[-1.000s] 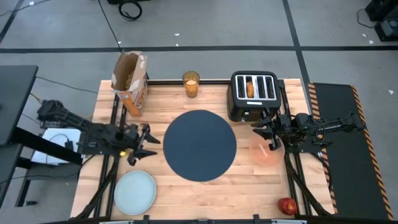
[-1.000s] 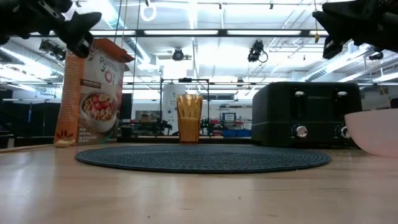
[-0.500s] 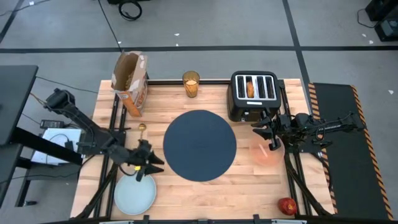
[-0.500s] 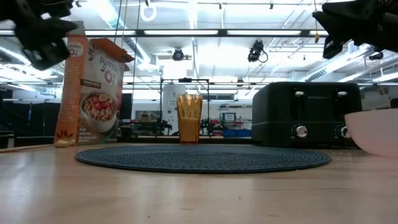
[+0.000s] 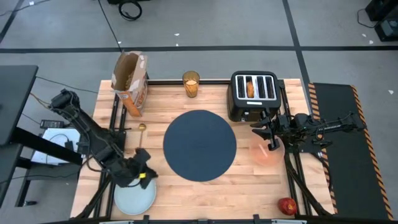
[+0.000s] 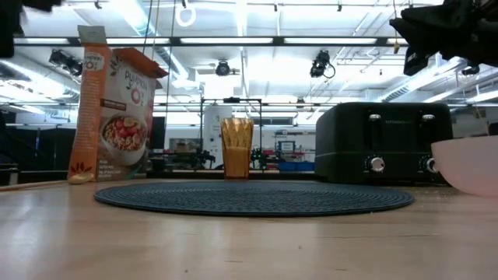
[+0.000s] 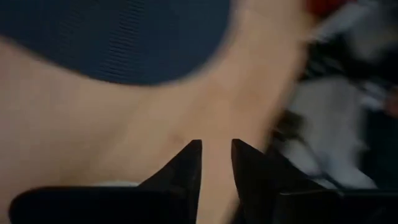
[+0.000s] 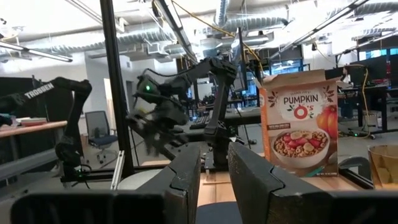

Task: Arrange a breakfast setting
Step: Put the spoon on the right side of the placemat

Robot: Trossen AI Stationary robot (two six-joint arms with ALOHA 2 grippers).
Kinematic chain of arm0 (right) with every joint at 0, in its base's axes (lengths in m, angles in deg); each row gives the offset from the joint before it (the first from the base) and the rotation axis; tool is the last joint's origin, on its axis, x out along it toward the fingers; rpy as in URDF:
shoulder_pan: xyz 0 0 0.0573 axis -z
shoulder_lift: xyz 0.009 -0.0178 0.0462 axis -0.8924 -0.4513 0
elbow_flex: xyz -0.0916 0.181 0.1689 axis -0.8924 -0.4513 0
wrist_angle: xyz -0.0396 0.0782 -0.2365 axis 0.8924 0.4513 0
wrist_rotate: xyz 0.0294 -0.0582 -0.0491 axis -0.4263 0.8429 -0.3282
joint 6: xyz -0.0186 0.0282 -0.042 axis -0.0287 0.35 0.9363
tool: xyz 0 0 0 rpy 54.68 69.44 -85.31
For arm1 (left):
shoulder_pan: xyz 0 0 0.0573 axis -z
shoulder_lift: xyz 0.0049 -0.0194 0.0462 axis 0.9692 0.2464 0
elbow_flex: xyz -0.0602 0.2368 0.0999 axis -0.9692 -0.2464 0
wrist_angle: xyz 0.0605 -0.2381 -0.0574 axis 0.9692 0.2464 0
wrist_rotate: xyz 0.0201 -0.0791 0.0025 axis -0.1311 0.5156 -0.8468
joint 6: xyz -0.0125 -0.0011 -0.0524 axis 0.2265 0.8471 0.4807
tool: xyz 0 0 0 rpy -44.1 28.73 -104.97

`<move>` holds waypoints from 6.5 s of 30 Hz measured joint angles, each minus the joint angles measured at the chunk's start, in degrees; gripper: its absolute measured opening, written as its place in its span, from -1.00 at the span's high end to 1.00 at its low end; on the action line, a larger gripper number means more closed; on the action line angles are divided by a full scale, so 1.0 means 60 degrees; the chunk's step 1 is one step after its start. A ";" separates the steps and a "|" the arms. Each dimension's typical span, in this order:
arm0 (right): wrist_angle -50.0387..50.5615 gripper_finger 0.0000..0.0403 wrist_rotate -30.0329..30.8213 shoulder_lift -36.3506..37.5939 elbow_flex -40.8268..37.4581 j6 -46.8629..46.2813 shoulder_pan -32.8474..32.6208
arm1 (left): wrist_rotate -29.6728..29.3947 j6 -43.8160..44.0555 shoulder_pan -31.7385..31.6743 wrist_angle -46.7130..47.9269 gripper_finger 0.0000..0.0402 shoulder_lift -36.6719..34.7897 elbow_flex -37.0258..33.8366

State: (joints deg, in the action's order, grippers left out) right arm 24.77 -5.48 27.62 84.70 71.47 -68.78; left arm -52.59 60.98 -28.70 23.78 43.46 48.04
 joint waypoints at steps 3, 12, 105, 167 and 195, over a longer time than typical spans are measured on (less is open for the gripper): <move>0.0015 0.54 0.0000 0.0000 0.0000 -0.0221 0.0000 | -0.0026 0.1626 -0.0378 0.1942 0.60 0.0002 -0.0172; 0.0058 0.54 0.0396 -0.0129 0.0000 -0.0376 0.0000 | -0.0519 0.4671 -0.1393 0.5185 0.42 -0.0005 -0.1516; -0.2852 0.51 0.1824 -0.3857 0.0351 -0.0150 -0.1841 | -0.4716 -0.0155 -0.3618 0.0896 0.91 0.2153 -0.0354; -0.3292 0.74 0.4152 -1.5762 0.8528 -0.5648 -0.0353 | -0.6052 -0.9227 -0.5624 -1.4947 0.89 0.4942 -0.0838; -0.3464 0.89 0.3889 -1.5722 0.8539 -0.5516 -0.0350 | -0.6100 -1.0214 -0.5076 -1.4759 0.22 0.4659 -0.0831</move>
State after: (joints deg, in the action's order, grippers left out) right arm 3.98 17.86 -66.72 135.93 38.38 -70.87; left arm -89.19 -0.31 -59.15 -64.77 71.41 43.06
